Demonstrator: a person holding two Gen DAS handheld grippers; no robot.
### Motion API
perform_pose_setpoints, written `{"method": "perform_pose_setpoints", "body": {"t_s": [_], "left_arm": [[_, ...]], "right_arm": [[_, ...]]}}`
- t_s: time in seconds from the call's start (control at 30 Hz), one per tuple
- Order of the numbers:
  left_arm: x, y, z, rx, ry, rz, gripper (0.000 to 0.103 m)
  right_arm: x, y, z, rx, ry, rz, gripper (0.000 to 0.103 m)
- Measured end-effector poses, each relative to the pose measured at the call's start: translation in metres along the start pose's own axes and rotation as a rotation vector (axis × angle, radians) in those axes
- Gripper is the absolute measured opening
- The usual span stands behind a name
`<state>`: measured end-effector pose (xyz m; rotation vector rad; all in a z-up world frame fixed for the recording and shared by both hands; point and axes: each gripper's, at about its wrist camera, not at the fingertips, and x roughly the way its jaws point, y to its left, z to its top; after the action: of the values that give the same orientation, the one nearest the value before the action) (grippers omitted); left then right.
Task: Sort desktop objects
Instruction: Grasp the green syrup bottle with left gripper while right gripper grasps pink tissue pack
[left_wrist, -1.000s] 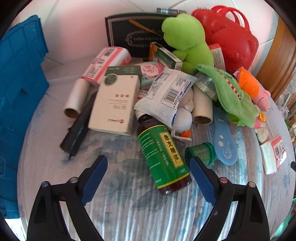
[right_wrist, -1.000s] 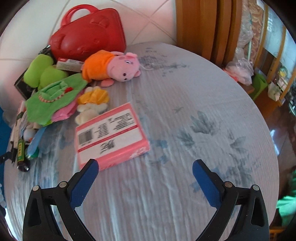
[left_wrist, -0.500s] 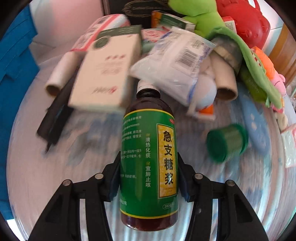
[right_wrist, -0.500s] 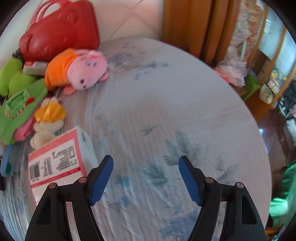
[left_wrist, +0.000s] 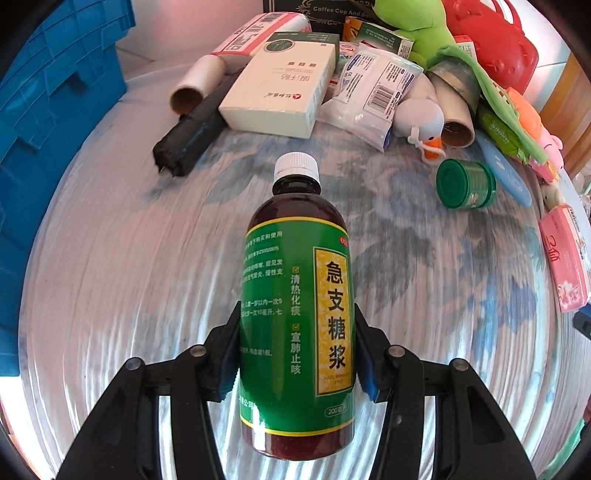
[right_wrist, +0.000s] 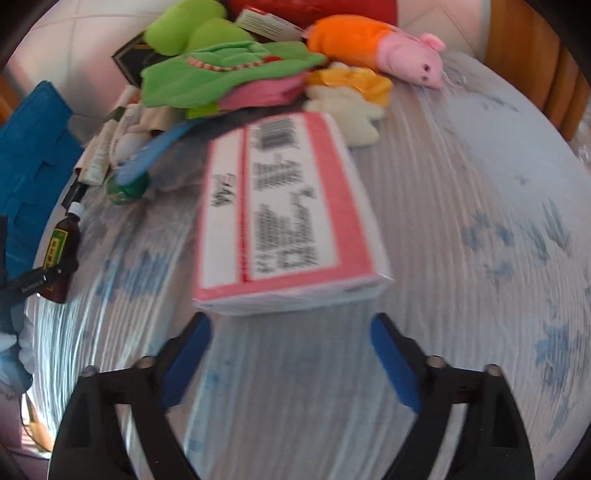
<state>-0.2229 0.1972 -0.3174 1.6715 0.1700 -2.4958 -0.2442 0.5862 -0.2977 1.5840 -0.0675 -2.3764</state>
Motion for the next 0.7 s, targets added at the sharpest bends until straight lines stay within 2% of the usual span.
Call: {"method": "perform_pose_setpoints", "body": {"t_s": [0.13,0.23,0.4,0.57,0.63,0.7], "left_arm": [[-0.002,0.002,-0.005,-0.010,-0.001,0.003,0.051],[-0.003,-0.001,-0.005,-0.013,-0.003,0.009,0.051],[-0.003,-0.005,-0.006,-0.010,-0.006,0.011,0.051],[-0.004,-0.010,-0.007,-0.011,-0.006,0.012,0.051],[-0.005,-0.013,-0.007,-0.009,-0.010,0.013,0.051],[-0.006,-0.015,-0.008,-0.007,-0.014,0.012,0.052]], "right_arm": [[-0.019,0.000,0.001,-0.043,-0.081,-0.082,0.103],[-0.027,-0.002,0.001,-0.095,-0.125,-0.080,0.103],[-0.017,0.005,0.006,-0.121,-0.147,-0.045,0.103],[-0.005,0.029,0.005,-0.182,-0.169,-0.103,0.103],[0.003,0.026,0.007,-0.169,-0.186,-0.151,0.103],[0.015,0.009,0.008,-0.095,-0.173,-0.118,0.103]]}}
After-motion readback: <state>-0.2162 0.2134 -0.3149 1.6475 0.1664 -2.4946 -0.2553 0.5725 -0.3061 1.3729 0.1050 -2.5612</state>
